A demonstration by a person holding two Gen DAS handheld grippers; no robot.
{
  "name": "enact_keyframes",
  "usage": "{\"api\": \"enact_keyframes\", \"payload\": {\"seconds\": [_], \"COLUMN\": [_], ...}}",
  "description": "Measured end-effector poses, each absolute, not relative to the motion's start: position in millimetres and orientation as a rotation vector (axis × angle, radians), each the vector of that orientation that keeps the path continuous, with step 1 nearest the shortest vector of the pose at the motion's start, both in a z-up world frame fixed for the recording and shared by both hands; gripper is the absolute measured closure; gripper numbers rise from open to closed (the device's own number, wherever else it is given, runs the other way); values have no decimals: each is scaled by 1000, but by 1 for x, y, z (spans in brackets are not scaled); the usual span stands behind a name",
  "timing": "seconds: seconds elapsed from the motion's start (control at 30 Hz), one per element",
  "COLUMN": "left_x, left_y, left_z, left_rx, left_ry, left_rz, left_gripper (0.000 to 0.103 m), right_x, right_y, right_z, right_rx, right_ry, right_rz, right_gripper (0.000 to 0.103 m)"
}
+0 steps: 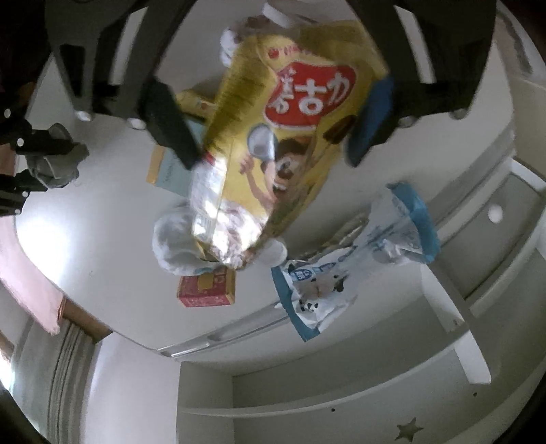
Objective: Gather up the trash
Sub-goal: 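Grasp the yellow snack bag with the left gripper, then carry the grey cloth and yellow snack bag over the bin and release both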
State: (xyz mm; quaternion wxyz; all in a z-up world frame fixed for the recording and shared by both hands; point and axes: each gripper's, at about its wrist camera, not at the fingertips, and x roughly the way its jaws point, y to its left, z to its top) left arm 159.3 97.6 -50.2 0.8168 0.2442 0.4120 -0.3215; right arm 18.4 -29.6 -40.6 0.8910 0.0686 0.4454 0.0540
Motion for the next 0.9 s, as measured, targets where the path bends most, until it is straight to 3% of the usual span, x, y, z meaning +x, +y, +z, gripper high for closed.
{"api": "enact_keyframes", "payload": {"seconds": [0.1, 0.2, 0.47, 0.9], "left_x": [154, 151, 120, -22], "left_y": [96, 100, 95, -120], "left_z": [-46, -30, 16, -11], "left_rx": [533, 482, 403, 400], "left_ry": [860, 841, 777, 755], "left_rz": [-661, -627, -610, -1088], "left_gripper": [47, 57, 58, 57], "right_x": [13, 7, -24, -198], "right_y": [-34, -39, -94, -280], "right_z": [-41, -39, -30, -61], "right_rx": [151, 165, 275, 587], "right_ry": [919, 908, 837, 721], "right_rz": [102, 88, -24, -578], "right_gripper": [78, 78, 78, 78]}}
